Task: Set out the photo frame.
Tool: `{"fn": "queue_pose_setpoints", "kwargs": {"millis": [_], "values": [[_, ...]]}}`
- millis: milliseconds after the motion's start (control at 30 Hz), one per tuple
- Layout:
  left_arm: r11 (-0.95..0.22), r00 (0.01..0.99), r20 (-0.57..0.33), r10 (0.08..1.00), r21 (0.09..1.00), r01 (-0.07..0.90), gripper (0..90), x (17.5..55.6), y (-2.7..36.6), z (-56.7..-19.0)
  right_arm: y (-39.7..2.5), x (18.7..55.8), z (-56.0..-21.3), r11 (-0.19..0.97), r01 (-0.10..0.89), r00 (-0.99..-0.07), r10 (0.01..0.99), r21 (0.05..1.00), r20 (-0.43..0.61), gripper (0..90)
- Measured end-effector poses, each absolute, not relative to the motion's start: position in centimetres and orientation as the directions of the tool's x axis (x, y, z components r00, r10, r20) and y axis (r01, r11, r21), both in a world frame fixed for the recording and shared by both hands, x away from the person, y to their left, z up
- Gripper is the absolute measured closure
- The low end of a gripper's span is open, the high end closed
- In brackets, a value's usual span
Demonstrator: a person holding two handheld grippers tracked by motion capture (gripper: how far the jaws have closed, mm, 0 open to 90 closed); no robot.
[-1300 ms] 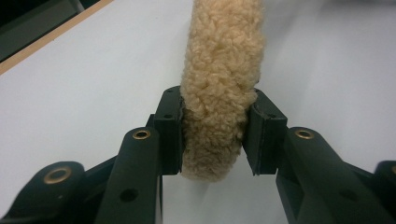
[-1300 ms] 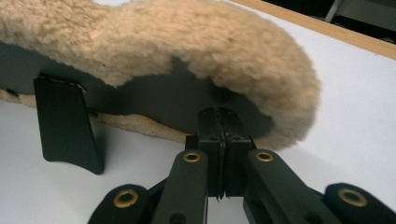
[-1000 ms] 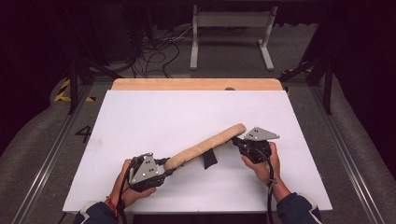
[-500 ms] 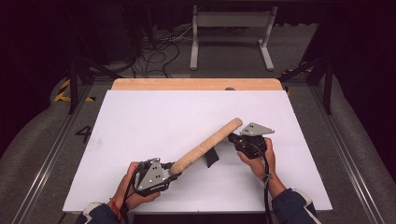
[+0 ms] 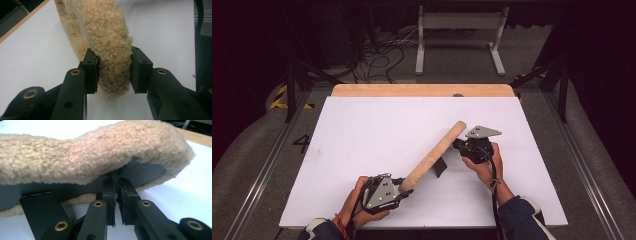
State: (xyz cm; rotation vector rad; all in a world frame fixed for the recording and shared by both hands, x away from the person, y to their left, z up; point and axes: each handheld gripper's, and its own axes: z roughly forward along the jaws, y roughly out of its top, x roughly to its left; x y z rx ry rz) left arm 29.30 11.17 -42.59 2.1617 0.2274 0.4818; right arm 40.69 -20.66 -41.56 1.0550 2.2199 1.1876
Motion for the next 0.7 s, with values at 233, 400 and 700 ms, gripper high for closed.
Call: {"fn": "queue_pose_setpoints", "kwargs": {"millis": [233,400,700], "values": [[-0.592,0.912,0.255,0.321,0.805,-0.016,63.0,29.4,11.0,-42.6,-20.8,40.3,-41.3,0.321,0.475,-0.623,0.780,0.819,0.056,74.4],[-0.589,0.913,0.254,0.319,0.808,-0.018,62.9,29.4,11.0,-42.6,-21.4,38.7,-39.8,0.270,0.501,-0.624,0.771,0.822,0.127,67.4],[-0.583,0.926,0.237,0.295,0.812,-0.022,62.1,29.4,10.3,-42.7,-20.4,36.5,-37.6,0.209,0.523,-0.639,0.738,0.826,0.217,46.3]]}}
